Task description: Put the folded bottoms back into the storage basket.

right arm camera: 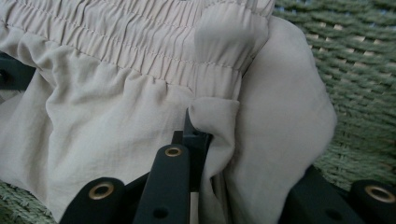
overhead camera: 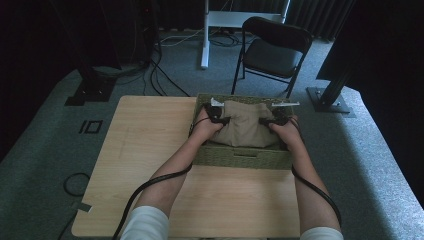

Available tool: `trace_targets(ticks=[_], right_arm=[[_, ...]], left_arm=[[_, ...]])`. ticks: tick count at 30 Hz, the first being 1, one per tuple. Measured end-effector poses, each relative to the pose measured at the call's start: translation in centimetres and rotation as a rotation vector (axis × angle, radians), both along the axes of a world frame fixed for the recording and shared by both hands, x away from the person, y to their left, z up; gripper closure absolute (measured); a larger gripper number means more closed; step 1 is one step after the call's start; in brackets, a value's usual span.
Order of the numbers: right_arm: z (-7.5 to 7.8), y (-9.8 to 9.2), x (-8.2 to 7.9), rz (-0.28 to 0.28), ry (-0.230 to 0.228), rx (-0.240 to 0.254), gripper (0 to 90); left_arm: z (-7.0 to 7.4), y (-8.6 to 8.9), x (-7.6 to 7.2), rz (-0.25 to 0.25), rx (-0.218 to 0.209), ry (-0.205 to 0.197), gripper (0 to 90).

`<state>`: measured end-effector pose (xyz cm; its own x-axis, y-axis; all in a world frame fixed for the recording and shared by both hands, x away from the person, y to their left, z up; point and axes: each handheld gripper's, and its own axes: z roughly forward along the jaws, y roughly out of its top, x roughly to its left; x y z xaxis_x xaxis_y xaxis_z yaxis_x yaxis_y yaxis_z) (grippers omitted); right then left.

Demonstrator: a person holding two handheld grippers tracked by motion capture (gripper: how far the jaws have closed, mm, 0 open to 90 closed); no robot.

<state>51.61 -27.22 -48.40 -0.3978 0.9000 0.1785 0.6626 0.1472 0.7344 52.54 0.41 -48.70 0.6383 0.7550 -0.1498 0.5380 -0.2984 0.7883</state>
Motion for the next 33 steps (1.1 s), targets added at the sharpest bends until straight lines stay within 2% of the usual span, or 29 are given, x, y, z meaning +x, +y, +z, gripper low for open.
trace_targets(ticks=[9, 14, 19, 22, 24, 26, 30, 33], right_arm=[[-1.8, 0.6, 0.3, -0.006, 0.072, -0.002, 76.2], [-2.2, 0.6, 0.5, -0.007, 0.108, -0.026, 74.3], [-2.3, 0.9, 0.6, -0.017, 0.122, -0.048, 72.8], [-2.5, 0.9, 0.7, -0.032, 0.138, -0.041, 69.9], [-2.6, 0.9, 0.7, -0.042, 0.138, -0.042, 66.1], [-2.7, 0.8, 0.8, -0.050, 0.146, -0.061, 63.9], [-2.5, 0.4, 0.8, -0.062, 0.124, -0.091, 55.8], [-2.3, 0.1, 0.7, -0.062, 0.100, -0.116, 47.6]], left_arm=[[-1.7, 0.3, 0.3, 0.020, 0.017, 0.051, 73.6], [-2.1, 0.2, 0.3, 0.017, 0.030, 0.071, 73.6], [-2.3, 0.2, 0.4, 0.022, 0.038, 0.073, 72.6], [-2.5, 0.3, 0.5, 0.031, 0.040, 0.085, 70.9], [-2.5, 0.3, 0.6, 0.040, 0.039, 0.084, 68.8], [-2.5, 0.4, 0.6, 0.033, 0.063, 0.059, 65.4], [-2.7, 0.4, 0.5, 0.043, 0.073, 0.064, 63.1], [-2.5, 0.4, 0.5, 0.054, 0.074, 0.048, 58.6]])
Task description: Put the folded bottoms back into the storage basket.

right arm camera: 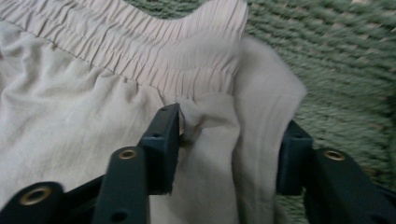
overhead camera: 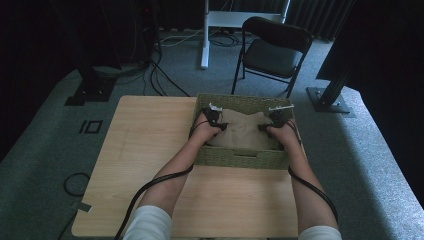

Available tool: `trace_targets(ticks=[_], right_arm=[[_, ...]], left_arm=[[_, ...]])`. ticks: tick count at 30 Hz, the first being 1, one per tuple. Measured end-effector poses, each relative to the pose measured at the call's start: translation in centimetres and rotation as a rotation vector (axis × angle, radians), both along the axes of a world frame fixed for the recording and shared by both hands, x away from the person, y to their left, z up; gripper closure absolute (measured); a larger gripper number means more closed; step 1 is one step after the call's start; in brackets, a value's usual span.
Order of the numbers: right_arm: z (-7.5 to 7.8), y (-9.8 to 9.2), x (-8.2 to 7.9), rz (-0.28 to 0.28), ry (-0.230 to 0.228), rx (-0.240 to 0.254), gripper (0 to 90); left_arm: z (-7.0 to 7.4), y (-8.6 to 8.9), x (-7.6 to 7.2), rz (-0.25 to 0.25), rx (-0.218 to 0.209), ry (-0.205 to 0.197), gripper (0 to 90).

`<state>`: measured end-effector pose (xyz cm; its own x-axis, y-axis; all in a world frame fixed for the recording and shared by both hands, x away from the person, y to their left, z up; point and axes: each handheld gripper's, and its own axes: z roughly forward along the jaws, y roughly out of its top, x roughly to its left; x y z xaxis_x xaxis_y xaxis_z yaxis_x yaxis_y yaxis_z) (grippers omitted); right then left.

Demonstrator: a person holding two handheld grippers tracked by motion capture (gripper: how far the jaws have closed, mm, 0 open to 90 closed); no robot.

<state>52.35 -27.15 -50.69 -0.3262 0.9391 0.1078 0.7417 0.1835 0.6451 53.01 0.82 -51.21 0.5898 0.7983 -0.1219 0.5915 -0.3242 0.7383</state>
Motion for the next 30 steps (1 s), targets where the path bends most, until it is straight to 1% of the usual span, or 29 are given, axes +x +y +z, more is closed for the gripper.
trace_targets(ticks=[1, 3, 4, 5, 6, 7, 8, 9, 10, 11, 12, 13, 14, 16, 17, 18, 19, 21, 23, 25, 27, 30], right_arm=[[0.2, -0.1, 0.0, 0.003, -0.009, -0.005, 45.0], [0.6, -0.2, -0.1, 0.009, -0.042, 0.002, 38.9], [0.9, -0.2, -0.1, 0.001, -0.048, 0.012, 36.3], [1.1, -0.3, -0.2, 0.007, -0.056, 0.024, 33.6], [1.2, -0.3, -0.1, 0.027, -0.067, 0.033, 31.8], [1.4, -0.4, -0.2, 0.045, -0.076, 0.034, 29.1], [1.5, -0.4, -0.3, 0.041, -0.076, 0.028, 25.4], [1.7, -0.4, -0.3, 0.044, -0.086, 0.026, 23.9], [2.0, -0.4, -0.4, 0.054, -0.099, 0.023, 23.3], [2.3, -0.3, -0.5, 0.057, -0.107, 0.025, 22.5], [2.3, -0.3, -0.5, 0.057, -0.107, 0.025, 22.5], [2.6, -0.3, -0.5, 0.064, -0.113, 0.026, 21.3], [3.2, -0.1, -0.7, 0.075, -0.128, 0.037, 19.9], [3.7, -0.1, -0.9, 0.078, -0.144, 0.045, 18.5], [4.0, 0.0, -1.0, 0.076, -0.149, 0.057, 17.8], [4.3, 0.1, -1.1, 0.080, -0.151, 0.067, 17.9], [4.4, 0.1, -1.2, 0.084, -0.150, 0.069, 17.9], [5.0, 0.2, -1.5, 0.078, -0.159, 0.075, 17.8], [5.4, 0.2, -1.7, 0.079, -0.181, 0.090, 16.4], [5.8, 0.1, -2.0, 0.077, -0.190, 0.108, 16.4], [6.2, 0.1, -2.3, 0.086, -0.198, 0.104, 16.4], [6.8, 0.0, -2.6, 0.103, -0.215, 0.100, 16.3]], left_arm=[[0.1, 0.0, 0.0, 0.009, -0.006, -0.009, 55.1], [0.2, 0.0, 0.0, 0.028, -0.014, -0.017, 49.8], [0.4, 0.1, 0.0, 0.036, -0.018, -0.027, 46.8], [0.6, 0.1, -0.1, 0.040, -0.017, -0.041, 42.2], [0.9, 0.1, -0.1, 0.049, -0.020, -0.056, 40.6], [1.2, 0.2, -0.2, 0.050, -0.020, -0.068, 40.0], [1.6, 0.3, -0.3, 0.048, -0.028, -0.083, 36.6], [2.0, 0.4, -0.3, 0.048, -0.034, -0.093, 34.1], [2.4, 0.5, -0.3, 0.049, -0.043, -0.097, 33.7], [2.8, 0.6, -0.4, 0.046, -0.064, -0.107, 32.0], [2.8, 0.6, -0.4, 0.046, -0.064, -0.107, 29.5], [3.6, 0.7, -0.6, 0.030, -0.086, -0.114, 29.5], [3.9, 0.7, -0.7, 0.027, -0.097, -0.121, 28.2], [4.5, 0.7, -1.0, 0.006, -0.106, -0.129, 24.8], [4.8, 0.7, -1.2, -0.002, -0.114, -0.124, 24.7], [5.0, 0.7, -1.3, -0.012, -0.112, -0.117, 24.7], [5.2, 0.6, -1.5, -0.025, -0.115, -0.115, 24.7], [5.6, 0.6, -1.8, -0.042, -0.130, -0.121, 24.7], [6.1, 0.7, -2.1, -0.058, -0.133, -0.121, 22.8], [6.6, 0.7, -2.5, -0.074, -0.135, -0.124, 21.1], [7.0, 0.7, -2.9, -0.089, -0.122, -0.124, 20.3], [7.6, 0.9, -3.4, -0.095, -0.124, -0.131, 19.5]])
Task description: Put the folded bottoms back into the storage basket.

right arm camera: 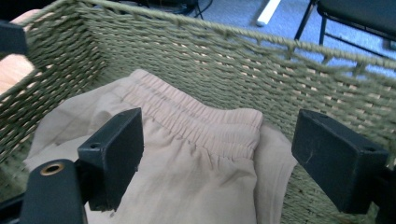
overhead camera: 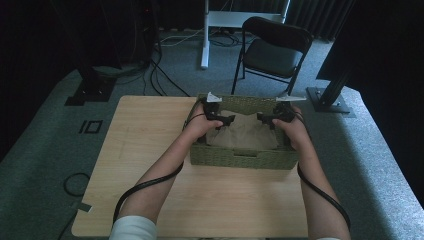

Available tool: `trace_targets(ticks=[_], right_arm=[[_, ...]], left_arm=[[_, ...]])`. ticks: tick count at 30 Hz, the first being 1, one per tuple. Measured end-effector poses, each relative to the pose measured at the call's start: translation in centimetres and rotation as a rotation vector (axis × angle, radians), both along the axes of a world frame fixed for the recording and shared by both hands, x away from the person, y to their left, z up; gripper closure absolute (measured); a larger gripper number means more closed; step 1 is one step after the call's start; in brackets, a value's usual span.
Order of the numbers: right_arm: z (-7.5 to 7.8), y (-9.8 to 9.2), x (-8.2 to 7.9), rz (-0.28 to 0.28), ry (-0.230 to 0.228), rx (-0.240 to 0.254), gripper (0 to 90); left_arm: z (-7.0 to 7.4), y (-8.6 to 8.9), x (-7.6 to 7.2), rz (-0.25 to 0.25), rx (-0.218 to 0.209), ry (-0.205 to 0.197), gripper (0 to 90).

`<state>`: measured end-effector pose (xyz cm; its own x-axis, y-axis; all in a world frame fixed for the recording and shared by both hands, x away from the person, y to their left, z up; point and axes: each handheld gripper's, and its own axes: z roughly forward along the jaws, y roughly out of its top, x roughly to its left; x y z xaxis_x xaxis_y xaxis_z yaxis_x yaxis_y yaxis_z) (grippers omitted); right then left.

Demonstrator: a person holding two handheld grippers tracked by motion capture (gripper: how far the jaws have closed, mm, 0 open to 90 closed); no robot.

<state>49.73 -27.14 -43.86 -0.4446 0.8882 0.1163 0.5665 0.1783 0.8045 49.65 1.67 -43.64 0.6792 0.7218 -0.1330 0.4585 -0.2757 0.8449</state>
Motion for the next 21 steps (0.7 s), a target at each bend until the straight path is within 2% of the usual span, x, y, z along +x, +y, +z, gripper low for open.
trace_targets(ticks=[4, 7, 10, 21], right_arm=[[0.7, 0.2, -0.8, 0.033, -0.017, -0.004, 16.3], [1.1, 0.3, -1.5, 0.044, -0.008, 0.024, 14.9], [1.7, 0.5, -2.3, 0.062, -0.034, 0.029, 14.9], [3.3, 0.9, -4.8, 0.092, -0.086, 0.056, 14.7]], left_arm=[[0.5, 0.3, -0.7, -0.002, 0.005, -0.011, 19.5], [0.7, 0.6, -1.3, -0.003, -0.016, -0.012, 19.5], [1.0, 0.8, -2.2, -0.035, -0.046, -0.020, 19.4], [2.5, 2.9, -4.6, -0.020, -0.065, -0.052, 19.0]])
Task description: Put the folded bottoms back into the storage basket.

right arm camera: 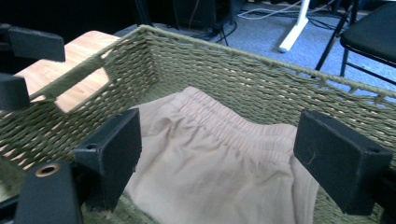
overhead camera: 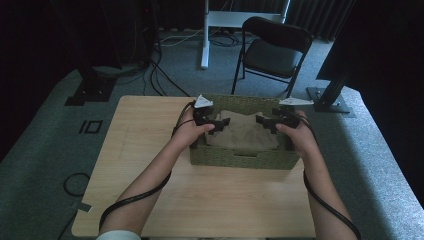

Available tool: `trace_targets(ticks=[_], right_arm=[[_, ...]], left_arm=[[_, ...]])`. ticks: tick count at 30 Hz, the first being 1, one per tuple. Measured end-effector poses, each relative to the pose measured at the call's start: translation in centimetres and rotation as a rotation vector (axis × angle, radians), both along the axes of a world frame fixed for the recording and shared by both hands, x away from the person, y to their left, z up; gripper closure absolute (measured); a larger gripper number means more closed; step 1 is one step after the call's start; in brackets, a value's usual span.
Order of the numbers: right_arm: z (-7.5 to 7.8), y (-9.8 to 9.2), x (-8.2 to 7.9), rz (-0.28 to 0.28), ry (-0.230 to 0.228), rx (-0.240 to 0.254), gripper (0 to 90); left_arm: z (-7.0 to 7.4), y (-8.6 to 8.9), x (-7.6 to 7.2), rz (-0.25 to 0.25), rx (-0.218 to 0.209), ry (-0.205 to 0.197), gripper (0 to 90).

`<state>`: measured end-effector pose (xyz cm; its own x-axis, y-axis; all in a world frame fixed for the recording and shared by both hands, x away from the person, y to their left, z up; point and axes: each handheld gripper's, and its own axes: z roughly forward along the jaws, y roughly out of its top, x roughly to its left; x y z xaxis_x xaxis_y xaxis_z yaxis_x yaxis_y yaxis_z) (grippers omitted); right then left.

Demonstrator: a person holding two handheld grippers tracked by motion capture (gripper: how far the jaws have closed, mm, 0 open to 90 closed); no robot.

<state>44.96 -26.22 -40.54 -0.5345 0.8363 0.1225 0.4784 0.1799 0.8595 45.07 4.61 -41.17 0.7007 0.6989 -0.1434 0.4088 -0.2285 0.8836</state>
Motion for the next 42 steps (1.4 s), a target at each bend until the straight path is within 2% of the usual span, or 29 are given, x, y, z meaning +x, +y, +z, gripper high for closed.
trace_targets(ticks=[2, 5, 9, 16, 21, 24, 28, 32, 35, 42], right_arm=[[0.1, 0.1, -0.5, 0.010, 0.000, 0.013, 14.7], [0.3, 0.4, -1.1, 0.029, -0.012, 0.004, 14.7], [0.7, 0.5, -2.0, 0.042, -0.028, 0.011, 14.7], [0.9, 0.7, -3.9, 0.088, -0.052, 0.004, 13.9], [0.8, 0.8, -5.6, 0.112, -0.074, 0.010, 13.7], [0.6, 0.8, -6.7, 0.129, -0.085, 0.022, 13.6], [0.1, 0.8, -8.2, 0.147, -0.092, 0.027, 12.9], [-0.5, 0.8, -9.9, 0.166, -0.107, 0.012, 13.0], [-0.9, 0.9, -10.9, 0.181, -0.111, 0.001, 13.0], [-2.2, 1.0, -12.7, 0.204, -0.105, 0.017, 12.9]], left_arm=[[0.2, 0.2, -0.5, -0.015, 0.003, -0.002, 19.0], [0.5, 0.3, -1.3, -0.037, 0.003, -0.009, 19.0], [0.8, 0.4, -2.1, -0.042, -0.008, -0.008, 19.0], [0.7, 0.6, -4.0, -0.074, -0.035, -0.014, 19.0], [0.7, 0.8, -5.6, -0.103, -0.030, -0.032, 19.0], [0.4, 0.9, -6.6, -0.111, -0.031, -0.036, 18.9], [0.0, 0.8, -7.9, -0.145, 0.011, -0.052, 19.0], [-0.4, 0.9, -9.2, -0.166, 0.003, -0.062, 18.9], [-0.9, 0.7, -10.1, -0.186, 0.012, -0.063, 18.9], [-2.4, 0.7, -11.7, -0.211, 0.005, -0.051, 19.0]])
